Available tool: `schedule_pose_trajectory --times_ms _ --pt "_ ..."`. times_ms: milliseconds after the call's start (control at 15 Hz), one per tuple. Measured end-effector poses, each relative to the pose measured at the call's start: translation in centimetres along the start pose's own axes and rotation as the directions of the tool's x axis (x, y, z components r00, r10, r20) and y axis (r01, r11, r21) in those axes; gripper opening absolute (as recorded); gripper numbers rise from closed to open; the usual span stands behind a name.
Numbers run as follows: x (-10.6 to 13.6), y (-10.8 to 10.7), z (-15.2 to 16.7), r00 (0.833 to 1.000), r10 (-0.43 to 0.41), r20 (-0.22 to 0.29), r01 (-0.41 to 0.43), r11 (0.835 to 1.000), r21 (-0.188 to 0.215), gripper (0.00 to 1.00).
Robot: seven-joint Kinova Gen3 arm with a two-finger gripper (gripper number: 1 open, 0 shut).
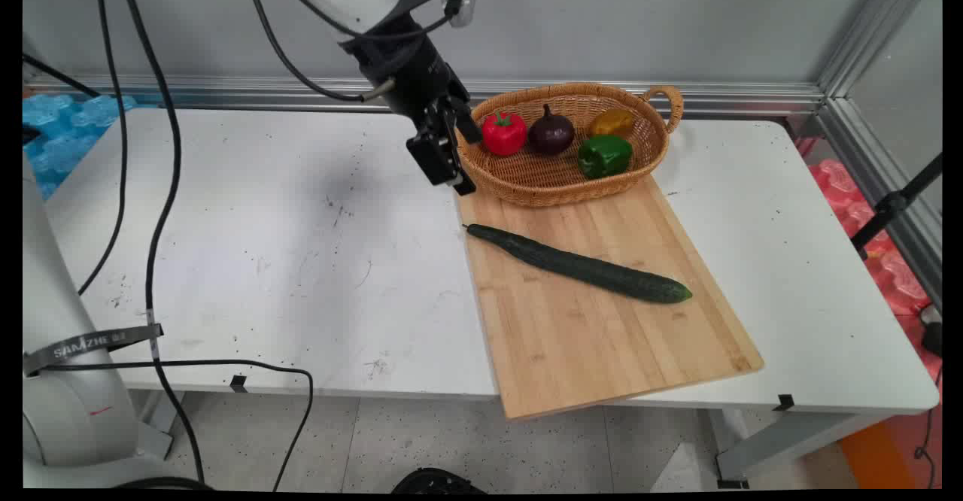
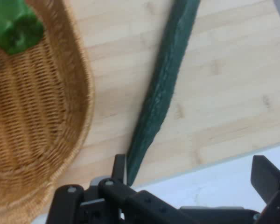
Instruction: Pick up the cucumber from the cutting board
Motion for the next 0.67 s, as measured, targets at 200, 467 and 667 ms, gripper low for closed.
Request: schedule_pose_trajectory --times_ms 200,467,667 --pt "0.5 0.7 1.7 0.999 0.04 -0.012 -0.04 0.999 -0.016 1.0" --pt "1.7 1.0 5.2 0.996 0.081 -0.023 -0.082 0.996 -0.028 1.0" --pt "2.7 0.9 8.1 0.995 0.101 -0.023 -0.102 0.994 -0.031 1.0"
